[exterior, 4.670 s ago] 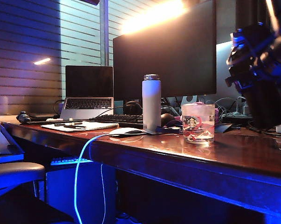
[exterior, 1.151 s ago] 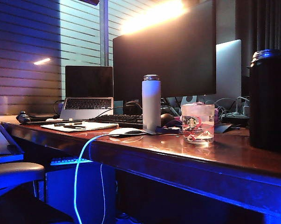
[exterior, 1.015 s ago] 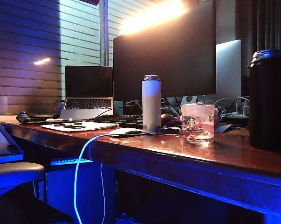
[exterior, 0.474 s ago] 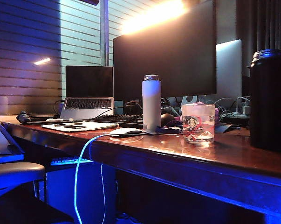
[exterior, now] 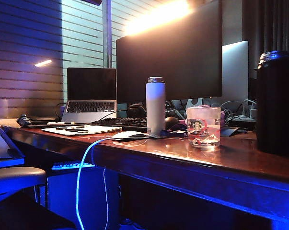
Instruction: Pick up the black thermos, pour a little water from inside into the glass cup, then place the black thermos back on the table.
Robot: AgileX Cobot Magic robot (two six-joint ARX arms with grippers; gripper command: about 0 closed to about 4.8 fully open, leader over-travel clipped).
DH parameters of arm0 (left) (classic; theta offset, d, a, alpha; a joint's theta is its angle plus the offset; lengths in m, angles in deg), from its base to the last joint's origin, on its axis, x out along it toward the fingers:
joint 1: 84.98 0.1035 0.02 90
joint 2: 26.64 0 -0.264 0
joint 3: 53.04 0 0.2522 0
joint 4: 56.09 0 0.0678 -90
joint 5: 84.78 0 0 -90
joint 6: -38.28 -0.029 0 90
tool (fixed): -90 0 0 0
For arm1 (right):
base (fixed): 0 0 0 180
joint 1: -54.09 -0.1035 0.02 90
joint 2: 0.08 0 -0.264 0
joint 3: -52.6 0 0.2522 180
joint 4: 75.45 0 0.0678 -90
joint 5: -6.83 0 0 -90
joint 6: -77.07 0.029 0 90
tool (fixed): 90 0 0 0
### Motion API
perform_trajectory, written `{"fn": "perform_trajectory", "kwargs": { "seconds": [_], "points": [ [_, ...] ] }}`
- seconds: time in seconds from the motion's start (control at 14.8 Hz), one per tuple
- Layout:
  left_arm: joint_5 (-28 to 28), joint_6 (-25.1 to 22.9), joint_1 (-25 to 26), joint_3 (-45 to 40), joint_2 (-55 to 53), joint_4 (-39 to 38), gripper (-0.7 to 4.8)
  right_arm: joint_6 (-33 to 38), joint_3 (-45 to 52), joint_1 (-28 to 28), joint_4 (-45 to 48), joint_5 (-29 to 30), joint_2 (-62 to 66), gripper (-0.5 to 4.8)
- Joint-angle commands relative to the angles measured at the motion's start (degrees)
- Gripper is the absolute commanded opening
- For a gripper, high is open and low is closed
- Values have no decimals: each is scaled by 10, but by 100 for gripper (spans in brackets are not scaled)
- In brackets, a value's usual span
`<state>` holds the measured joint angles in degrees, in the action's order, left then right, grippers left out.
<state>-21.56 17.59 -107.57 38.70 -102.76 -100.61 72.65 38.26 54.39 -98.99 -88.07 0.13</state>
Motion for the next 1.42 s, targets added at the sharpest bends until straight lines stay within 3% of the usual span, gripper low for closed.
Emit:
{"fn": "perform_trajectory", "kwargs": {
  "seconds": [0.07,0.54,0.74,0.81,0.88,0.95,1.22,1.42],
  "points": [
    [-2,3,0,3,1,2,-4,2,2,0,5,7,-1,-1],
    [-2,2,0,3,1,4,-4,2,2,0,5,8,-1,-1],
    [58,-12,0,3,5,42,-4,2,2,0,5,8,-1,-1],
    [110,-16,0,3,10,48,-5,2,2,0,5,8,-1,-1],
    [151,-2,16,-2,25,48,-5,2,2,0,6,8,-1,-1],
    [151,10,38,-14,39,54,-5,2,2,0,6,8,-1,-1],
    [124,57,122,-172,146,213,-5,2,2,0,5,8,-1,-1],
    [129,82,171,-306,246,263,-5,2,2,0,5,8,-1,-1]
  ]
}}
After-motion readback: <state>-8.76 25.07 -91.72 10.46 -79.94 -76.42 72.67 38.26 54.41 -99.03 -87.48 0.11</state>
